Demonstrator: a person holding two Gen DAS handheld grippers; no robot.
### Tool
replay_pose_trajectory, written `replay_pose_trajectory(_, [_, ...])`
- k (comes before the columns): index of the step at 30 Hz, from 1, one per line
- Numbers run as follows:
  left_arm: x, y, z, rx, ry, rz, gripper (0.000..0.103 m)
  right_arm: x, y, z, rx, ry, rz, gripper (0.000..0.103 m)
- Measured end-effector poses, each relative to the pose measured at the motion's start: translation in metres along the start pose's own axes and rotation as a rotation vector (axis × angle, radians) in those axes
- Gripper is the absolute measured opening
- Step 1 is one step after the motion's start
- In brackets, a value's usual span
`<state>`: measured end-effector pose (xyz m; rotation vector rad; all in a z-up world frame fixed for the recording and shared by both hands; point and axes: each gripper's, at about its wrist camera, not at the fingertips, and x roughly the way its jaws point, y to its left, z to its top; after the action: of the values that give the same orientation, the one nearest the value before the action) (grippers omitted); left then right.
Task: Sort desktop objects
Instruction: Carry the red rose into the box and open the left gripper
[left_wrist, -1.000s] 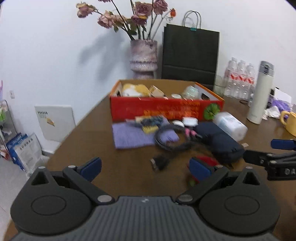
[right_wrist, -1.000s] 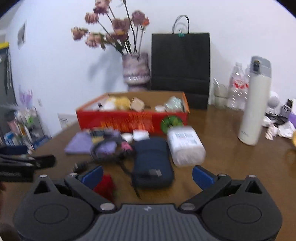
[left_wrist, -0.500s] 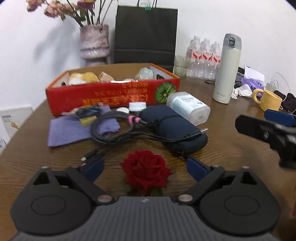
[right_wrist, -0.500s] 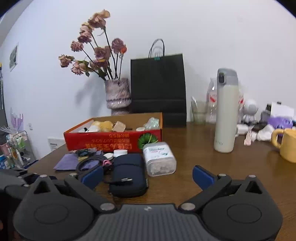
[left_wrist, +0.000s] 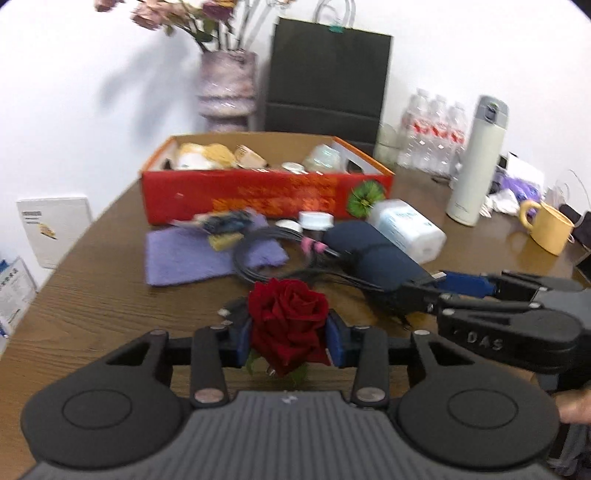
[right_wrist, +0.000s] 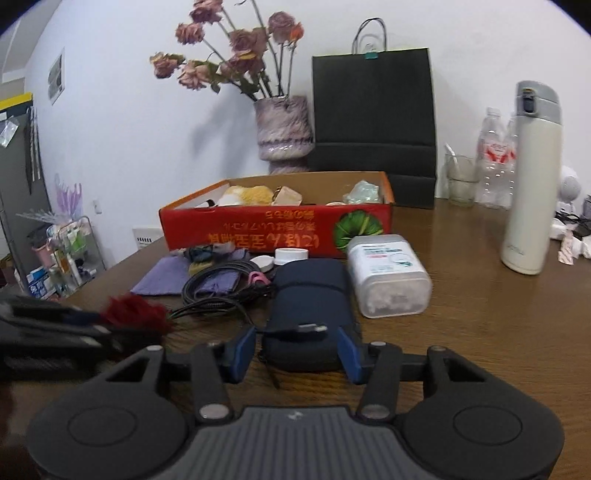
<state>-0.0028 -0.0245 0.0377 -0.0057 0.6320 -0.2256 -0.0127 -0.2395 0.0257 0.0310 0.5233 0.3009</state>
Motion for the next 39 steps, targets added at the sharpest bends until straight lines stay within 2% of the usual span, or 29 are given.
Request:
replay_pose_trajectory(3, [0.0, 0.008, 0.002, -0.011, -0.001, 0.025, 0.041, 0.008, 0.006, 0.002, -0.014, -0.006, -0.018, 0.044])
replay_pose_trajectory(5, [0.002, 0.01, 0.001, -0.016, 0.008, 0.03, 0.041, 0.01, 0.009, 0.004, -0.014, -0.016, -0.02, 0.032])
replay_pose_trajectory(9, [0.0, 0.011, 0.0, -0.012, 0.006, 0.02, 0.041, 0.009, 0.014, 0.005, -0.054, -0.027, -0.027, 0.031])
replay_pose_trajectory(10, [-0.002, 0.011, 0.0, -0.011, 0.0, 0.019, 0.041, 0.006, 0.016, 0.005, -0.057, -0.03, -0.025, 0.027])
replay_pose_trajectory(11, [-0.005, 0.012, 0.0, -0.011, -0.006, 0.02, 0.041, 0.003, 0.017, 0.006, -0.056, -0.04, -0.02, 0.01])
replay_pose_trajectory(21, [-0.029, 0.027, 0.012, -0.044, -0.082, 0.054, 0.041, -0.052, 0.04, 0.038, -0.123, -0.203, 0.024, 0.004])
replay_pose_trajectory(29, [-0.041, 0.046, 0.051, -0.068, -0.183, 0.065, 0.041, -0.081, 0.045, 0.084, -0.19, -0.335, 0.005, 0.003])
replay_pose_trajectory(33, [-0.038, 0.049, 0.075, -0.058, -0.232, 0.02, 0.041, -0.085, 0.044, 0.112, -0.221, -0.398, -0.002, 0.003])
replay_pose_trajectory(39, [-0.009, 0.058, 0.127, -0.069, -0.204, -0.059, 0.041, -0.067, 0.038, 0.17, -0.266, -0.457, 0.019, 0.003])
